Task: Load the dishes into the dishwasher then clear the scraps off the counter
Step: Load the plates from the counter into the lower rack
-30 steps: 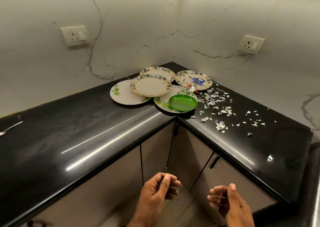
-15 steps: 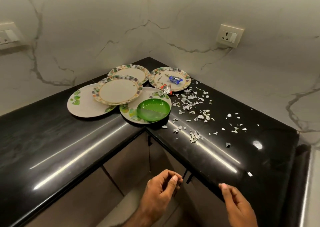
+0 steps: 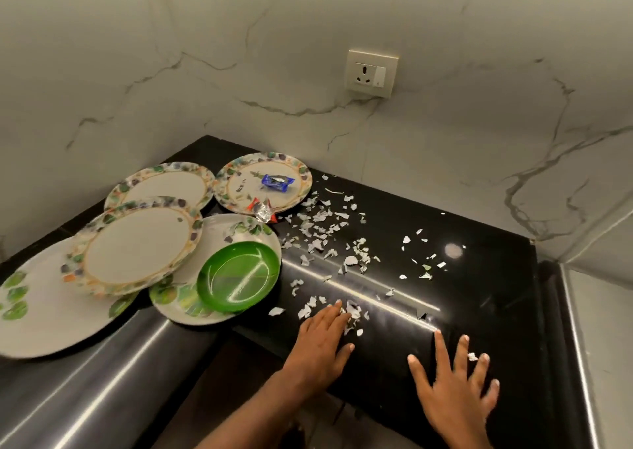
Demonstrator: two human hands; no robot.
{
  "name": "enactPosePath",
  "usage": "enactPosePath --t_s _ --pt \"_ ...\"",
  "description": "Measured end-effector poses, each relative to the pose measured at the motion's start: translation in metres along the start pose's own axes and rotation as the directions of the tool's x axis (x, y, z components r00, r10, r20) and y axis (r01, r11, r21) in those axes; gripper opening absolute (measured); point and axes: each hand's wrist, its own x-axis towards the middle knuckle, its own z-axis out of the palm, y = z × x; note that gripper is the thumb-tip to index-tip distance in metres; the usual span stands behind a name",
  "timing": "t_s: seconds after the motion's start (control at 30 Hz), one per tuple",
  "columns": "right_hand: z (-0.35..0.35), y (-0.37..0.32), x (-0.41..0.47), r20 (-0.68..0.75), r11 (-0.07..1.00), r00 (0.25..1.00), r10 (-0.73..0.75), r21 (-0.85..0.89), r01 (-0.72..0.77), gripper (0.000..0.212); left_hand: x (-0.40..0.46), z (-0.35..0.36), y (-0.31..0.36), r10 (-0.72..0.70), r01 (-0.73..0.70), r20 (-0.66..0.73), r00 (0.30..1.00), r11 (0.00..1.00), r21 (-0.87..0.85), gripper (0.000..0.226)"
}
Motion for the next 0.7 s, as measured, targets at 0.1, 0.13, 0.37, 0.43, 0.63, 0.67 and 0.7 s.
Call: enactPosePath --t_s 0.1,0.13,0.37,0.43,0.63,0.67,0.7 --pt "0.001 -0.014 0.015 -0.06 0.999 0.998 0.031 -0.014 -0.032 0.083 0.029 -0.004 -0.008 0.093 -0.097 0.055 0.994 0.992 0.075 0.064" --pt "0.003 -0.017 0.02 -0.092 0.999 0.995 0.037 -0.028 -0.04 0.083 0.038 -0.006 -0.01 0.131 -0.134 0.045 0.99 0.988 0.081 0.061" --pt "0.01 -0.018 0.028 -0.2 0.998 0.979 0.036 -0.038 -0.045 0.081 0.073 0.002 -0.03 0.286 -0.298 -0.147 0.947 0.952 -0.063 0.026" --pt "0.011 -0.017 0.029 -0.209 0.999 0.977 0.04 -0.026 -0.046 0.08 0.075 0.005 -0.033 0.307 -0.328 -0.19 0.932 0.941 -0.085 0.02" --pt "0.015 -0.013 0.032 -0.244 0.999 0.969 0.037 0.002 -0.038 0.077 0.076 0.009 -0.039 0.289 -0.347 -0.264 0.92 0.913 -0.212 0.011" --pt "0.016 -0.012 0.033 -0.252 0.999 0.967 0.033 0.001 -0.033 0.077 0.075 0.009 -0.038 0.283 -0.348 -0.272 0.92 0.909 -0.23 0.011" --pt "0.016 -0.011 0.034 -0.261 1.0 0.965 0.028 -0.001 -0.03 0.076 0.075 0.008 -0.037 0.281 -0.35 -0.277 0.919 0.905 -0.244 0.011"
